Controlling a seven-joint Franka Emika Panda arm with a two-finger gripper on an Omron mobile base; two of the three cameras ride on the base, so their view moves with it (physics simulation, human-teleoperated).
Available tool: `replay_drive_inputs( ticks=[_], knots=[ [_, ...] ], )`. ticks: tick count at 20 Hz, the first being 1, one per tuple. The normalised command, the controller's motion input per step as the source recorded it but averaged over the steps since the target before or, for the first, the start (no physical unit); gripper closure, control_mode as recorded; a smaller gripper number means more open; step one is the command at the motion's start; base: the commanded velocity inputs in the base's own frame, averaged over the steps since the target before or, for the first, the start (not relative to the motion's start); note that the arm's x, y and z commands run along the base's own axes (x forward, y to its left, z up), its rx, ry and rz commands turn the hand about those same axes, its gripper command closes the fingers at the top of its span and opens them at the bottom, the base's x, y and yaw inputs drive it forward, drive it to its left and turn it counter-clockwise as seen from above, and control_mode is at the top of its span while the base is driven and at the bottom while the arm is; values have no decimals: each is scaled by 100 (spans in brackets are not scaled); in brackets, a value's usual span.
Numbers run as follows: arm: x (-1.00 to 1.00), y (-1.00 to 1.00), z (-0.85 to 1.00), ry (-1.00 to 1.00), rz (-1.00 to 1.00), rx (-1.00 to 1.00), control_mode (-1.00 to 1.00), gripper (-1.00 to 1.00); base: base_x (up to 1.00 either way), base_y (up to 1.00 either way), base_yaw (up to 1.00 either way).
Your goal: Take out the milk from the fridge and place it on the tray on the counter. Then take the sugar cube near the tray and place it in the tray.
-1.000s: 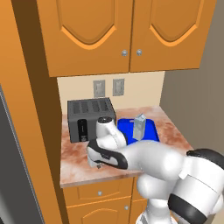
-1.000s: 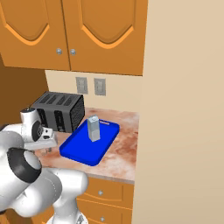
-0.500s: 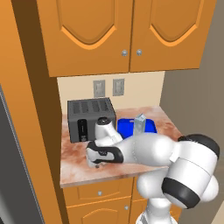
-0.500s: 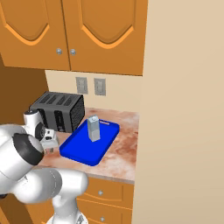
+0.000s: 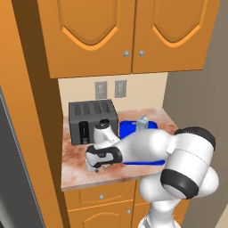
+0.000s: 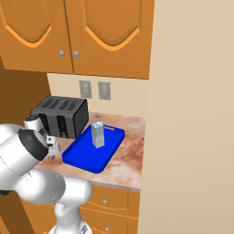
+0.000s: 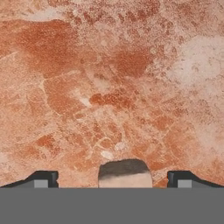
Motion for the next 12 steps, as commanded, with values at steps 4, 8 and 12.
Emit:
replay_drive_inputs(
  ticks=[4, 8, 12],
  knots=[
    [0, 0, -10, 0, 0, 0, -100, -100, 0, 0, 0],
    [-5, -3, 0, 0, 0, 0, -100, -100, 0, 0, 0],
    [0, -2, -2, 0, 0, 0, -100, 100, 0, 0, 0]
  ],
)
